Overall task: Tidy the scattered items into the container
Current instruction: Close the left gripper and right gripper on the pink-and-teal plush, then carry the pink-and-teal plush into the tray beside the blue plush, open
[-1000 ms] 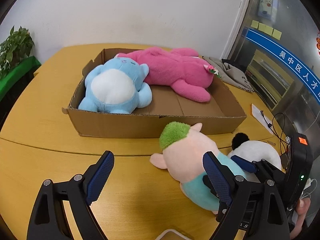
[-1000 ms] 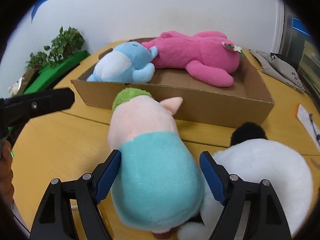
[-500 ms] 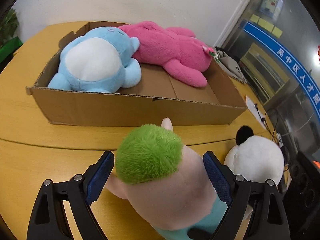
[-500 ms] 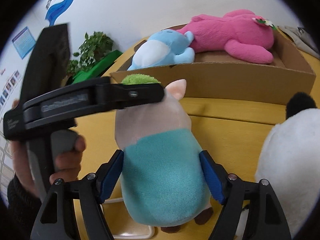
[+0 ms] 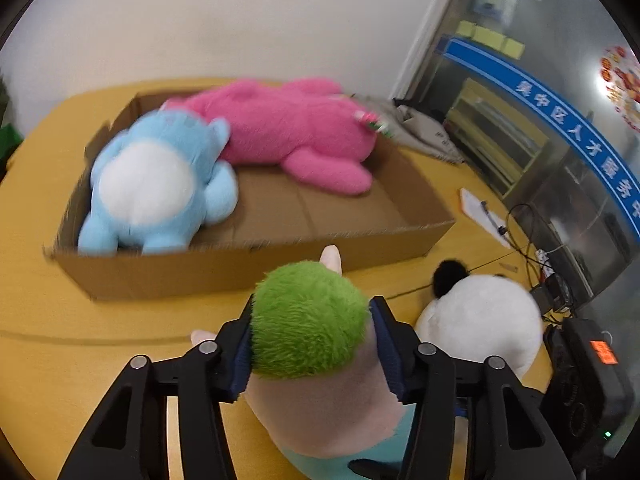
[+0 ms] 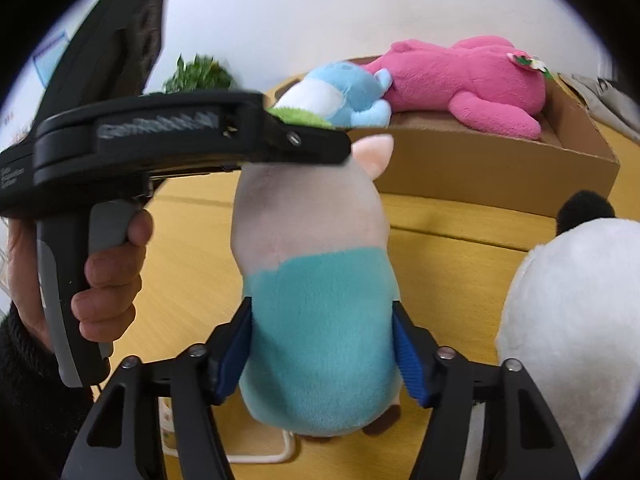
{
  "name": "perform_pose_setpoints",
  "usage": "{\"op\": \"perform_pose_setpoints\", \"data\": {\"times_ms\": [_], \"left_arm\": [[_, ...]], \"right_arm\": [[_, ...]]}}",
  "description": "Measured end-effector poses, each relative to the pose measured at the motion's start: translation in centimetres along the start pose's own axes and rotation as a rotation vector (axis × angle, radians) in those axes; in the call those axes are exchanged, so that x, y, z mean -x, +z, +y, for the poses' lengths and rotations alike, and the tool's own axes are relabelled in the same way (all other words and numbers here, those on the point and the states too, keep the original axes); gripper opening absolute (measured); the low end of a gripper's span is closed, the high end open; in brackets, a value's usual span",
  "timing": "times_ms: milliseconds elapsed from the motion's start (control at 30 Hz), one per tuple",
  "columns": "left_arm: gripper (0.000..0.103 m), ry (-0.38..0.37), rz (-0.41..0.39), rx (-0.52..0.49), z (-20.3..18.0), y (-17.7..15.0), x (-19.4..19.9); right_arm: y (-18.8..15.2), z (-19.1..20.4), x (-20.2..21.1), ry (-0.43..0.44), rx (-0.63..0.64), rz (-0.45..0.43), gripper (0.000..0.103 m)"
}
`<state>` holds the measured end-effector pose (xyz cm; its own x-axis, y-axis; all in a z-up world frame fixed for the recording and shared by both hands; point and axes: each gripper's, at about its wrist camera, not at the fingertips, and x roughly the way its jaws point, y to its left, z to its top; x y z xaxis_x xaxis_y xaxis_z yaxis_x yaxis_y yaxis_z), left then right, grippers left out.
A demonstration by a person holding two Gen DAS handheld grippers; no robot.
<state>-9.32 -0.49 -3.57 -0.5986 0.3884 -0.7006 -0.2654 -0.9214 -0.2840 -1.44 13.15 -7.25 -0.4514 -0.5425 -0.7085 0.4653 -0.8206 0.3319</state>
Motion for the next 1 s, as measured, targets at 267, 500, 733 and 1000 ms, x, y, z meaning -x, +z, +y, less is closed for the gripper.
{"op": "perform_pose_setpoints", "data": {"times_ms": [267,500,733,1000], "left_arm": [[0.053,0.015,-0.180,-0.292,-5.4,10.3,2.7],[0.053,0.016,-0.194,-0.368,-3.8,20.1,-2.8],[0.050,0.068,0.071,-0.322,1.8,19.1,-15.6],[0.047,0.147,0.159,-0.280,4.4,16.7,-19.5]], "right_arm": [[7.3,-1.7,3.4,-0.007,-0.064,-0.225,0.059],[16.6,-5.3,2.1,-0.053,-0.095,-0.297,0.059],[17.2,-9.3,-6.0,-0.090,-0.237,-0.116,0.059],[15.9,-9.6,-8.8,-0.090,-0.292,-0.030,0.060]]}}
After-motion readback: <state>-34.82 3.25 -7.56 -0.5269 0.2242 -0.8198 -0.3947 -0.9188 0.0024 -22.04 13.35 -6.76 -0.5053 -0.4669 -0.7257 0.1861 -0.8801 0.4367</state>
